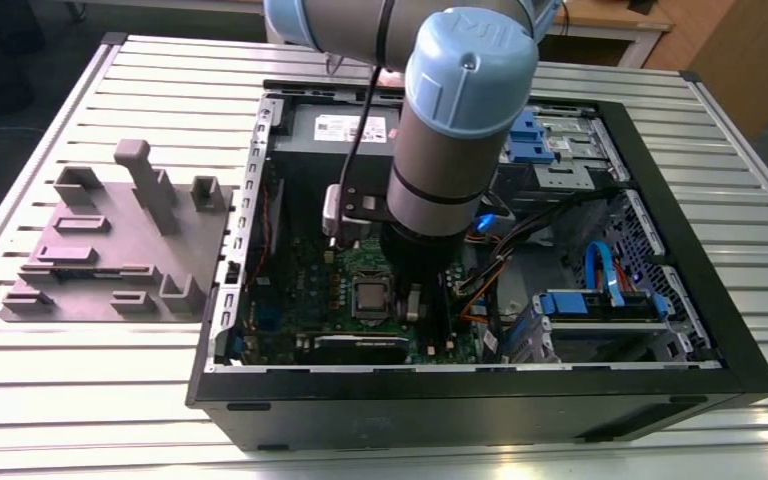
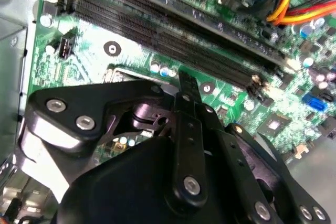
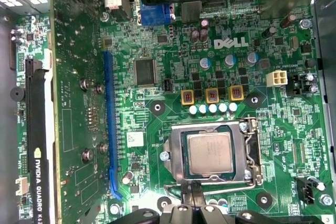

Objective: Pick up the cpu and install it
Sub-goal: 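Install the first cpu locking lever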

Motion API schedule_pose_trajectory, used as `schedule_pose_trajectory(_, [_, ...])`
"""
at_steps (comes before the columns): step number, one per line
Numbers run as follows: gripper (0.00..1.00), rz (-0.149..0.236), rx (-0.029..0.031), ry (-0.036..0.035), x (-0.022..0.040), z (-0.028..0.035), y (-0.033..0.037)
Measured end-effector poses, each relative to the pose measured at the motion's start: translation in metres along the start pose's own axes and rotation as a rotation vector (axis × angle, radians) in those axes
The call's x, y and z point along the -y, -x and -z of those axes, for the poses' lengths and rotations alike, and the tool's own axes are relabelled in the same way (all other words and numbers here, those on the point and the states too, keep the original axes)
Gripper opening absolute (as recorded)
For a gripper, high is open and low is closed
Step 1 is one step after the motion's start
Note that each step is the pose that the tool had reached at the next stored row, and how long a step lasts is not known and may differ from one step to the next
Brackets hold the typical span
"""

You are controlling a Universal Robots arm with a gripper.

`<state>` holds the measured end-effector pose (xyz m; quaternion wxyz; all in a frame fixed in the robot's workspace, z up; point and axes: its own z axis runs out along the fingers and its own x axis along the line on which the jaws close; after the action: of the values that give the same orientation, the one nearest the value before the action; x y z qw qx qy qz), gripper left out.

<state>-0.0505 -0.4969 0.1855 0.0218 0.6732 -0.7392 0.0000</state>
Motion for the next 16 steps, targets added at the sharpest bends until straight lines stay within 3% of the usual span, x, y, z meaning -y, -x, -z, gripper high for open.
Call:
schedule_pose_trajectory(4, [0.1, 0.0, 0.0003, 0.0007, 0.0001, 0.0001, -0.0001])
schedule_pose_trajectory(7, [0.1, 0.001, 0.0053, 0.0007, 0.0, 0.0039, 0.0001])
schedule_pose_trajectory(15, [0.1, 0.001, 0.0091, 0.0015, -0.0009, 0.0369, -0.0013])
schedule_pose_trajectory(16, [0.1, 0.001, 0.0093, 0.0015, -0.0009, 0.0378, -0.0013])
